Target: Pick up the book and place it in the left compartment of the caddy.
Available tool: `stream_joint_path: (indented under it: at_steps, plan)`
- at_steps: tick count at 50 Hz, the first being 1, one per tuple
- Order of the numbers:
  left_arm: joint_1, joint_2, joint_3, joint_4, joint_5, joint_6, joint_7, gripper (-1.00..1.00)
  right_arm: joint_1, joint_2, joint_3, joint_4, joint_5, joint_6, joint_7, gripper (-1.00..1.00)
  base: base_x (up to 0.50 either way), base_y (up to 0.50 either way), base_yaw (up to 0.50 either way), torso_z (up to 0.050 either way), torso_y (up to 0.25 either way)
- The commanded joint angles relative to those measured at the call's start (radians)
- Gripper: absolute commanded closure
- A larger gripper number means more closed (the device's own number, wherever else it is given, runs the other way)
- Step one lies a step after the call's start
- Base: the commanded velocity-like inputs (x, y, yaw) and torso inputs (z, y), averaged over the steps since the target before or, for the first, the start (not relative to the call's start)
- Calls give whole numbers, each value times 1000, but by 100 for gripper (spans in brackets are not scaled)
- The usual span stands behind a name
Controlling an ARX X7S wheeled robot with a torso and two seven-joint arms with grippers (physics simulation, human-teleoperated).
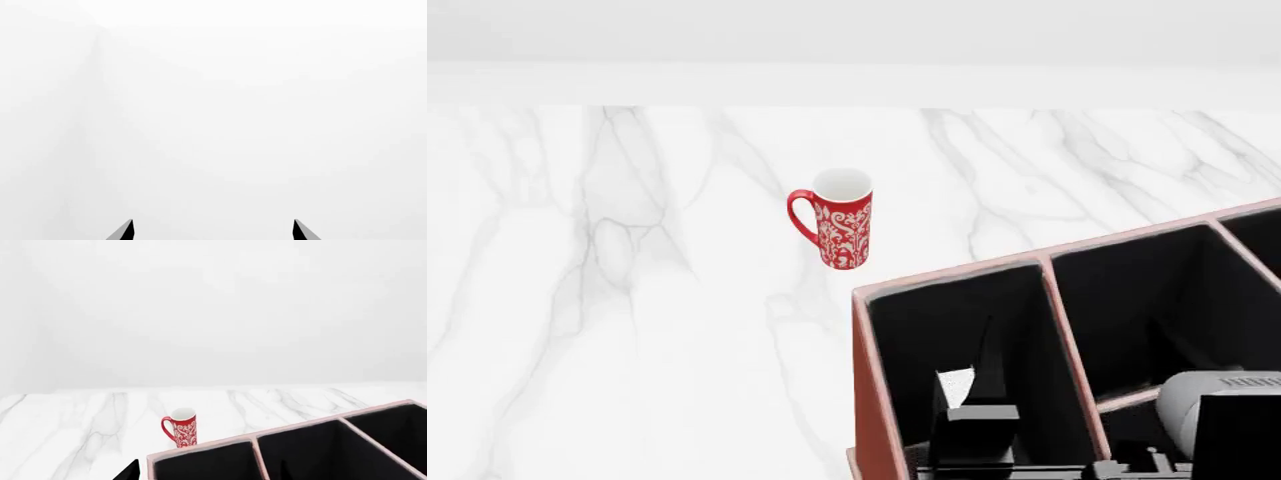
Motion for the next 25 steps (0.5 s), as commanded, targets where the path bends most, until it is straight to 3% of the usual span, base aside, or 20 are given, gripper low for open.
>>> stream_joint_path:
  at_steps: [1,25]
  plan:
    - [22,9,-3,5,-6,32,8,-100,-29,9,5,-54,-76,1,15,-100,0,0,0,0,0]
    - [32,-17,-2,4,-28,50,-22,-100,-61,11,0,-104,-197,-35,-21,-100,0,0,0,0,0]
